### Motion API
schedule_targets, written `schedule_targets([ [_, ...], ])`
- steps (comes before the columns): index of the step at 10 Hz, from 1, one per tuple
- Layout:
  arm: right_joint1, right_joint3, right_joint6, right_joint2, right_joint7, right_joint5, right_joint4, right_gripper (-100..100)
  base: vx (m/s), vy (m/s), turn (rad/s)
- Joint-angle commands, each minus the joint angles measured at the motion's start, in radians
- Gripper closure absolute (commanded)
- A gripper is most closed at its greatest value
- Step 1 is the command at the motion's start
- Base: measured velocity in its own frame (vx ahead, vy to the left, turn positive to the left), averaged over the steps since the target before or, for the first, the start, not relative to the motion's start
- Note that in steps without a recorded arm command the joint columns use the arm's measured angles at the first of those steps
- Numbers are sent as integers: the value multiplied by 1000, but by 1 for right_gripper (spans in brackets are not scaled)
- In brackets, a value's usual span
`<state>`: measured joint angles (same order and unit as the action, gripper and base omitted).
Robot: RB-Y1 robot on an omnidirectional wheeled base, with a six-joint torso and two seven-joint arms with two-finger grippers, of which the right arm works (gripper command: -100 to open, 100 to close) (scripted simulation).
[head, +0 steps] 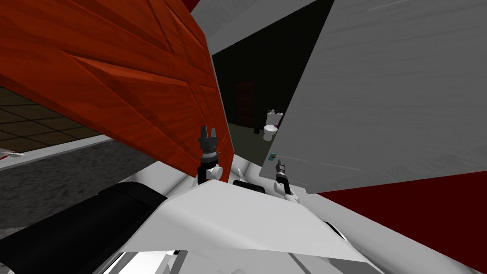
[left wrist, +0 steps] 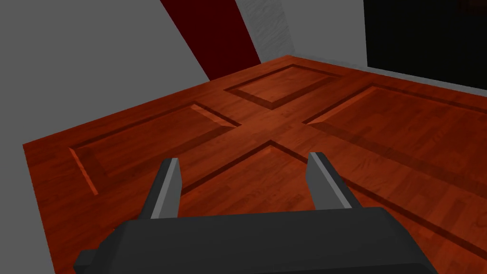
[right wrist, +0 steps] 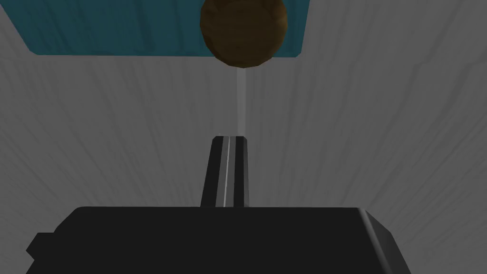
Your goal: Pull the door open
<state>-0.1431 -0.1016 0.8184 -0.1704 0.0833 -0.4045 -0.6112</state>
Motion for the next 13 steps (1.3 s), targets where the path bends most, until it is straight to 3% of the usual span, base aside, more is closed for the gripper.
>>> schedule_targets([
  [1,1,-11,2,-10,-15,6,0,-100,-202,22,111],
  [6,2,-48,6,-48,-67,27,-2,-100,-212,22,139],
  [8,-5,-39,14,-27,-48,28,7,-100,-5,-18,54],
  [13,-11,-33,21,-12,-35,30,15,-100,176,-57,-1],
])
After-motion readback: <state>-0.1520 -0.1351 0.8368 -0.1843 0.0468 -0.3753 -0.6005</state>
